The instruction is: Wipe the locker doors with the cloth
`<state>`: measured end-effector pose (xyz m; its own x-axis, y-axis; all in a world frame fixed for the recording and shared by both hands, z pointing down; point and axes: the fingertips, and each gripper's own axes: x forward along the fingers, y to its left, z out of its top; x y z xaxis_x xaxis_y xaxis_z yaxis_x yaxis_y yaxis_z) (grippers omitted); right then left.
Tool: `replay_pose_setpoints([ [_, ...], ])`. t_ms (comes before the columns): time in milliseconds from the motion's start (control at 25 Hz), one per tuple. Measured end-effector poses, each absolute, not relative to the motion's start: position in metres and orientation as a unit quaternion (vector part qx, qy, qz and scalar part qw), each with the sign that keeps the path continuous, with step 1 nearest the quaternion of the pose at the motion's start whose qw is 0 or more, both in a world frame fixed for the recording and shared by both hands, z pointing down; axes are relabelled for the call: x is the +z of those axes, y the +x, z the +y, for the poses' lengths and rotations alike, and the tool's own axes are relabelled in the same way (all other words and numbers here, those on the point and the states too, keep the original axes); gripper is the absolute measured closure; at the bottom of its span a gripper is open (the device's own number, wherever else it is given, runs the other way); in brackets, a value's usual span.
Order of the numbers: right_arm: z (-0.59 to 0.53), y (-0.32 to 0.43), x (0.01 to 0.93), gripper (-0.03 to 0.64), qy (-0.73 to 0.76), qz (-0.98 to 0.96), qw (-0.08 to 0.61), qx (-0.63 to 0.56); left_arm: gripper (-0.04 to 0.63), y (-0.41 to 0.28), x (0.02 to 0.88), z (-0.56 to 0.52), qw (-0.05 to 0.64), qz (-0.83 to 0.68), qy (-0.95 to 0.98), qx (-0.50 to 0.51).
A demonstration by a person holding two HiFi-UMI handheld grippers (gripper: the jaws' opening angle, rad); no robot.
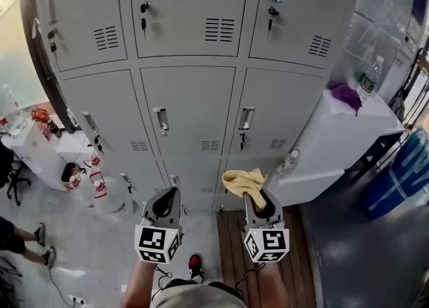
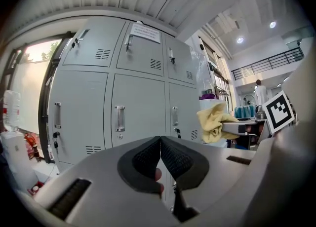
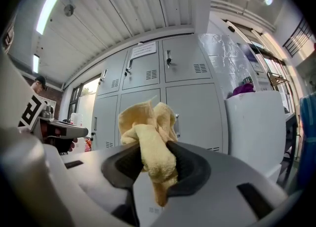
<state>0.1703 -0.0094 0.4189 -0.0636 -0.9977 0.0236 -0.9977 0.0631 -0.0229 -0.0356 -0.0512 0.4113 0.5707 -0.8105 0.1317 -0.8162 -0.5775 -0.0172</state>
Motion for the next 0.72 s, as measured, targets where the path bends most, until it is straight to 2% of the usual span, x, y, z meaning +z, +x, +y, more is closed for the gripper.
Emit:
replay_pose_setpoints([
  [720, 0.130, 0.152, 0.454, 0.483, 0.659, -0.751, 0.011, 0.043, 0.572, -0.052, 0.429, 0.094, 0.030, -0.486, 0.871, 0.069],
])
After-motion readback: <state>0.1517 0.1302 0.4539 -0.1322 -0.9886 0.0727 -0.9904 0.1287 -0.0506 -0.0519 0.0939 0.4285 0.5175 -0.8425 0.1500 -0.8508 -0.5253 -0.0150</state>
